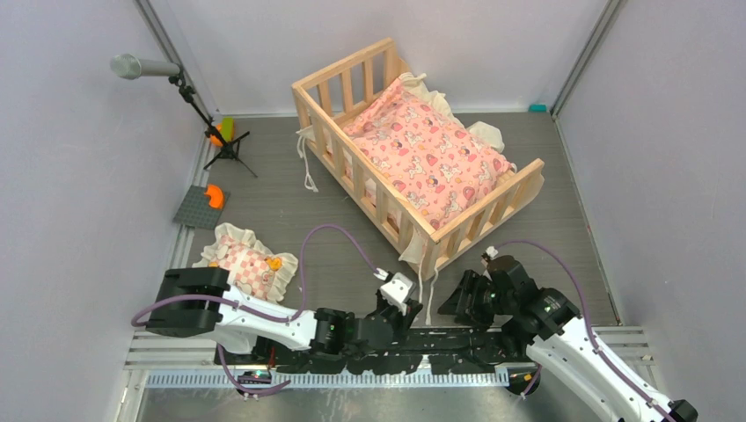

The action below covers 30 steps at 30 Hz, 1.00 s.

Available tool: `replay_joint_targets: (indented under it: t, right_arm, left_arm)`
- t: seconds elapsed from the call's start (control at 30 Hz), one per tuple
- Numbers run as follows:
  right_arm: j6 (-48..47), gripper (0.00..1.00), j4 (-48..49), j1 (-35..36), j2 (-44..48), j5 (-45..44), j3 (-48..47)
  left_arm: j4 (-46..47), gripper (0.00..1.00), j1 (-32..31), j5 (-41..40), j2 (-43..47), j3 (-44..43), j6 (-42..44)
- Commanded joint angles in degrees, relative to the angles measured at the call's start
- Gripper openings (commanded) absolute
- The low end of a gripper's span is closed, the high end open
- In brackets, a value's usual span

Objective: Set up the pet bed
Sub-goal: Cross the ropes on the bed frame, then tie the ropes to the bed frame.

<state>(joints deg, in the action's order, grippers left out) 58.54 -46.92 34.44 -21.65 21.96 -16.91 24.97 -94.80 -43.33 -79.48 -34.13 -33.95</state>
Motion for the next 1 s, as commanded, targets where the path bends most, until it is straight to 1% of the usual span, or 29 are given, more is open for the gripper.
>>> replay_joint_targets:
  t: [0.0, 0.07, 0.17, 0.33, 0.4, 0.53, 0.77, 0.87, 0.97]
  right_arm:
    - [-2.1, 0.67, -6.6, 0.1, 0.8, -11.8, -7.7]
    - [-1.7, 0.73, -7.8, 0.1, 1.3, -14.2, -9.5]
    - [-1.3, 0.73, -10.3, 0.1, 3.2, -18.3, -12.8]
    - [0.3, 0.71, -11.8, 0.1, 9.4, -21.8, -16.4]
    - [0.8, 0.70, -12.8, 0.1, 11.1, -24.6, -17.3]
    - [1.2, 0.69, -14.6, 0.1, 12.8, -26.7, -18.8]
    - [1.8, 0.66, -16.4, 0.1, 15.3, -28.6, -20.2]
    - [2.0, 0.66, -17.1, 0.1, 16.4, -29.9, -20.7]
    - [2.1, 0.65, -17.6, 0.1, 16.8, -30.7, -21.4]
  left_arm:
    - [4.3, 0.00, -0.3, -2.4, -0.7, 0.4, -1.6]
    - [5.5, 0.00, -0.2, -2.4, -1.4, 0.3, -1.6]
    - [7.4, 0.00, -0.3, -2.7, -1.9, 0.2, -1.6]
    - [12.6, 0.00, -0.3, -1.3, -3.0, -1.0, -2.0]
    - [12.9, 0.00, -0.3, 0.1, -3.1, -2.6, -1.5]
    - [11.7, 0.00, -0.3, 2.1, -2.9, -6.1, -1.0]
    - [15.7, 0.00, -0.3, 1.2, -5.1, -8.9, 2.0]
    - [22.1, 0.00, -0.2, -0.6, -9.3, -8.6, 4.0]
    - [32.0, 0.00, -0.1, -1.8, -15.7, -7.8, 7.5]
